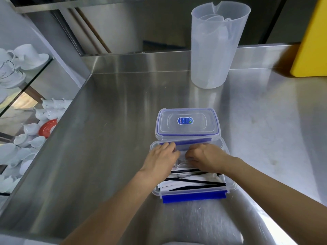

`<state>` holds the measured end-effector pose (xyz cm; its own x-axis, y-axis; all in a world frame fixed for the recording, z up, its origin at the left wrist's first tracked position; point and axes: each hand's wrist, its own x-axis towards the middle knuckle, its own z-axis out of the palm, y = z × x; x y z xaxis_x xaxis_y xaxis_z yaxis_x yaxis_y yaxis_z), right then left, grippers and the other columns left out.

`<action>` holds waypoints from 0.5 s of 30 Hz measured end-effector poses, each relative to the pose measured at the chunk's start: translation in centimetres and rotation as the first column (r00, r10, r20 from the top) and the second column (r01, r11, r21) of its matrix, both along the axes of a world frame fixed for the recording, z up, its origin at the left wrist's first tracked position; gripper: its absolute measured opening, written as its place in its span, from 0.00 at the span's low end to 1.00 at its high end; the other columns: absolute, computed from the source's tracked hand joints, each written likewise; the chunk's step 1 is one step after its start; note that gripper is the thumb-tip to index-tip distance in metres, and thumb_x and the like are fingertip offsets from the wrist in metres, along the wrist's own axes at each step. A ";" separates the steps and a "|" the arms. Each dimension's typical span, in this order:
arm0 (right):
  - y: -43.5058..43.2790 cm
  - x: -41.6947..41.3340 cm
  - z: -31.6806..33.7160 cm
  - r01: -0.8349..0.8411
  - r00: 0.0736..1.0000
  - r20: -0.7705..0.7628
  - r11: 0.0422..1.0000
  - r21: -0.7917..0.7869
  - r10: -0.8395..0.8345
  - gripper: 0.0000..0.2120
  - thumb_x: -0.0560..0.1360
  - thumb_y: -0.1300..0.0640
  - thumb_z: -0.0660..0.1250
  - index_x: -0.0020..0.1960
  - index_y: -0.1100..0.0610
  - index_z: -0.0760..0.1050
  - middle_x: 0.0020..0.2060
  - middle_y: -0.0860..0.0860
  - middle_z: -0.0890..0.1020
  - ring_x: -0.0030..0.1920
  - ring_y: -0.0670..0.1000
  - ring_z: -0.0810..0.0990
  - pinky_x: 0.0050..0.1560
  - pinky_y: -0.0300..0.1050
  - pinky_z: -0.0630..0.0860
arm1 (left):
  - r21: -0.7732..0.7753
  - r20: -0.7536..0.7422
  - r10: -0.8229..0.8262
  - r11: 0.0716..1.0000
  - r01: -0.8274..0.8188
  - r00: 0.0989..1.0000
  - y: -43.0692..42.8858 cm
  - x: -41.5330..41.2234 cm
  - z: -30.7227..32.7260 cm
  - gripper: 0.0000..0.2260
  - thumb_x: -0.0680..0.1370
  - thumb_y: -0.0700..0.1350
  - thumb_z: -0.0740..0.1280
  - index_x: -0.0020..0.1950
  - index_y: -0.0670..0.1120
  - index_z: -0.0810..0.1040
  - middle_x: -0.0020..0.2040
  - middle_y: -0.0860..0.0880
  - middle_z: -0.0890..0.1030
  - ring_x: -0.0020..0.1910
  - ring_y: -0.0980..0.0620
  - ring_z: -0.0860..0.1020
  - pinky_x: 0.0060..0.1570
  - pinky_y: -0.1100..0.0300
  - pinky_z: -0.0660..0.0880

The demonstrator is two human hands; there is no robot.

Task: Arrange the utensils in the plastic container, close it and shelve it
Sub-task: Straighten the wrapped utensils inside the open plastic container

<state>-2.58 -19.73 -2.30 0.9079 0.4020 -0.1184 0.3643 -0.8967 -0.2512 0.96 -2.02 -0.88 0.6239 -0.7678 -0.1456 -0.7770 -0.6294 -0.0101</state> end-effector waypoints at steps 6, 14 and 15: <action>0.0 0.2 0.0 -0.037 0.999 0.015 0.999 0.010 0.037 0.12 0.77 0.56 0.61 0.53 0.59 0.79 0.50 0.57 0.82 0.48 0.57 0.80 0.52 0.50 0.78 | 0.105 0.005 0.106 0.989 -0.106 0.994 -0.7 -0.3 0.8 0.12 0.75 0.33 0.61 0.56 0.42 0.74 0.51 0.44 0.79 0.51 0.43 0.77 0.43 0.55 0.71; -0.2 0.0 -0.2 -0.059 0.986 0.162 0.996 0.074 0.047 0.08 0.73 0.56 0.67 0.48 0.60 0.79 0.44 0.58 0.83 0.42 0.60 0.82 0.40 0.50 0.79 | -0.130 -0.012 0.204 0.970 -0.204 0.979 -0.4 -0.1 1.1 0.13 0.61 0.28 0.69 0.39 0.43 0.77 0.33 0.46 0.80 0.32 0.43 0.80 0.25 0.59 0.70; -0.2 0.0 -0.2 -0.059 0.981 0.191 0.994 0.097 0.040 0.09 0.71 0.57 0.68 0.49 0.60 0.79 0.42 0.58 0.83 0.41 0.60 0.82 0.38 0.49 0.79 | -0.164 -0.043 0.231 0.958 -0.235 0.972 -0.3 0.1 1.2 0.11 0.64 0.30 0.69 0.41 0.43 0.77 0.35 0.46 0.81 0.34 0.43 0.79 0.27 0.58 0.72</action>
